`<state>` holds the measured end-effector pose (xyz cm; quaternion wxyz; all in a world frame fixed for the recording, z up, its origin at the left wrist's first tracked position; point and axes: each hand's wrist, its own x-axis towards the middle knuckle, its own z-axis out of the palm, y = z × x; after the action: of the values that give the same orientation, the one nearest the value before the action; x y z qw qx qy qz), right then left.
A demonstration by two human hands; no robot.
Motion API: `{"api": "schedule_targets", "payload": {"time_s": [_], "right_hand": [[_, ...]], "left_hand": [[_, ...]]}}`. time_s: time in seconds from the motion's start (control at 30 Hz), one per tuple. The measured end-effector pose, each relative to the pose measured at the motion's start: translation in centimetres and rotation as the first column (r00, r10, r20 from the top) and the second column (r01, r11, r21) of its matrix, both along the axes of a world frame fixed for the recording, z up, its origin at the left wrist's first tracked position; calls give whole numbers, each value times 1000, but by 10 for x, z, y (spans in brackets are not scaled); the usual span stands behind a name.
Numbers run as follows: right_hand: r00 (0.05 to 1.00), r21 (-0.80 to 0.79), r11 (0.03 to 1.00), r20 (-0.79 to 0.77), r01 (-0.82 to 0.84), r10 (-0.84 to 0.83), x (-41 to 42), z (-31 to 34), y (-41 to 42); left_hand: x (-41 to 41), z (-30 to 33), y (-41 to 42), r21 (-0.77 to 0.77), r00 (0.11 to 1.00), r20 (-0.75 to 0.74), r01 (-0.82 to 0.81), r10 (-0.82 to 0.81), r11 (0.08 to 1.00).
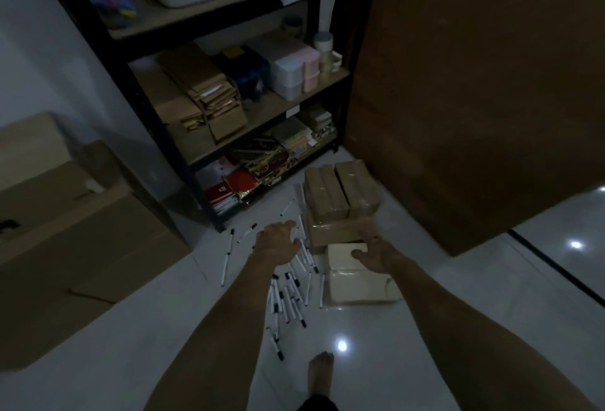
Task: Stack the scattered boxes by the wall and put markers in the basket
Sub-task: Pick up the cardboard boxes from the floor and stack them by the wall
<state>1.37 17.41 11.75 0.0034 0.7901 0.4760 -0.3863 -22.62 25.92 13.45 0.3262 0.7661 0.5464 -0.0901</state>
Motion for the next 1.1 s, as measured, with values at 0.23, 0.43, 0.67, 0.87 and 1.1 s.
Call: {"api": "schedule_targets", "payload": {"time_s": [0.23,0.43,0.67,0.87,1.1], "right_hand": [[994,-99,990,36,-100,104,87,-13,-13],[983,-158,971,-5,-180,182,154,-32,-28],[959,-189,940,-61,-284,278,219,-68,-55],[962,-201,944,-130,-262,239,249,-138,-72],[979,-188,971,-167,-151,120,267,-284,-65]], "left_hand": [[72,-11,-29,5,994,13,-104,104,995],[131,-29,-70,21,973,9,-231,230,973],[198,-79,-147,-53,943,-10,-331,331,942],[229,-150,-174,-125,903,5,-426,429,896],[236,-290,-156,-114,881,17,-467,472,877]]}}
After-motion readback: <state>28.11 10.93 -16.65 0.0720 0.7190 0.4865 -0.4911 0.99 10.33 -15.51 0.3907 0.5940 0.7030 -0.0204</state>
